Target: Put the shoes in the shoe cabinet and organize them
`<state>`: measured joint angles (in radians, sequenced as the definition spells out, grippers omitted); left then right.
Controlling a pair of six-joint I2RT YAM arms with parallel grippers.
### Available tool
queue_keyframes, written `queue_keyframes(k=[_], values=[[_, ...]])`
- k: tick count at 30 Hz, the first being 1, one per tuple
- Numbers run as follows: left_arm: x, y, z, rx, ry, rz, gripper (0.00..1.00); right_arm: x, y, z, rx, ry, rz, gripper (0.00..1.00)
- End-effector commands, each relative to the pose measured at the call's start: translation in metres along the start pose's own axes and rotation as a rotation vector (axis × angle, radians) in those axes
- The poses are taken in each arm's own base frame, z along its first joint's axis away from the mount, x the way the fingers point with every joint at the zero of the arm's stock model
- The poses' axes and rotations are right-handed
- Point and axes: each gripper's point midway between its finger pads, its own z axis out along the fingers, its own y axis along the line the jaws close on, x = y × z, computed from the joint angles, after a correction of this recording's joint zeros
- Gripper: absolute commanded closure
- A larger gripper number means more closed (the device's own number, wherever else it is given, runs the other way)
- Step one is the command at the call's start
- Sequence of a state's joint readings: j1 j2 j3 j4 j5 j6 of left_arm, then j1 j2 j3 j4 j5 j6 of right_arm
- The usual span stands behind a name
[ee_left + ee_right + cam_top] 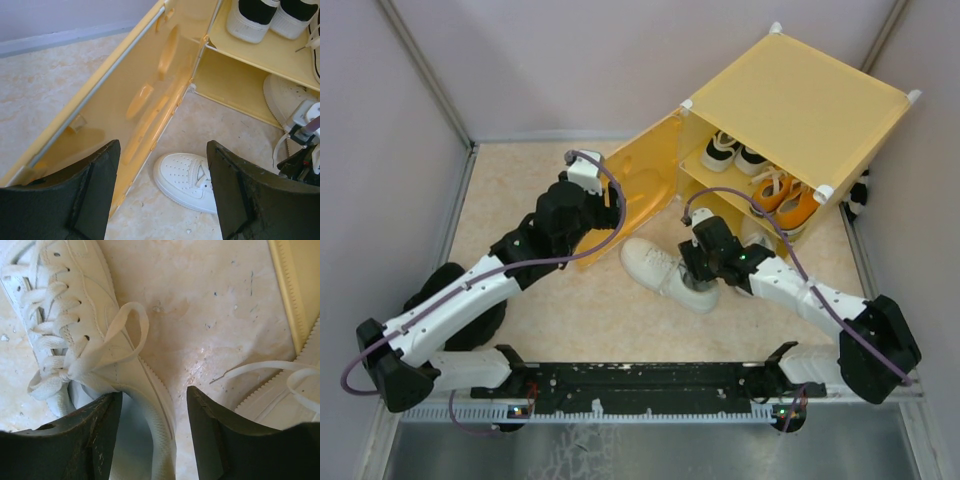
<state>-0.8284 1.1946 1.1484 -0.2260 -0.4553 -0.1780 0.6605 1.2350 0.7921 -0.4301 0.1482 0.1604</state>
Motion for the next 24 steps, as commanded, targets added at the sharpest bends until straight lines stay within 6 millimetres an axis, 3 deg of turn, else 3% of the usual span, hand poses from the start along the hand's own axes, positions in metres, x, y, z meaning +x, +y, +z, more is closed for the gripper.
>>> queue_keyframes(k=[1,5,7,11,13,19,24], values=[[-0.004,0.006,-0.009,-0.003,-0.015,0.003,0.24,0.001,0.004,0.010,0.010,-0.018,0.009,0.46],[-0.004,0.007,-0.012,-0.004,-0.015,0.001,0.24,0.003,0.006,0.015,0.004,-0.013,0.019,0.53],[-0.003,0.008,-0.013,-0.006,-0.016,0.000,0.24,0.003,0.009,0.018,-0.008,-0.010,0.021,0.65],[-0.003,0.011,-0.016,-0.013,-0.019,-0.001,0.24,0.004,0.006,0.021,0.015,0.004,0.038,1.00],[-0.004,0.012,-0.017,-0.015,-0.021,0.000,0.24,0.000,0.000,0.015,0.055,-0.012,0.073,1.00],[-0.005,0.012,-0.019,-0.011,-0.025,-0.003,0.24,-0.034,-0.036,-0.031,0.246,-0.209,0.320,1.00],[-0.001,0.010,-0.016,-0.004,-0.015,-0.004,0.24,-0.041,-0.060,-0.054,0.374,-0.296,0.461,1.00]])
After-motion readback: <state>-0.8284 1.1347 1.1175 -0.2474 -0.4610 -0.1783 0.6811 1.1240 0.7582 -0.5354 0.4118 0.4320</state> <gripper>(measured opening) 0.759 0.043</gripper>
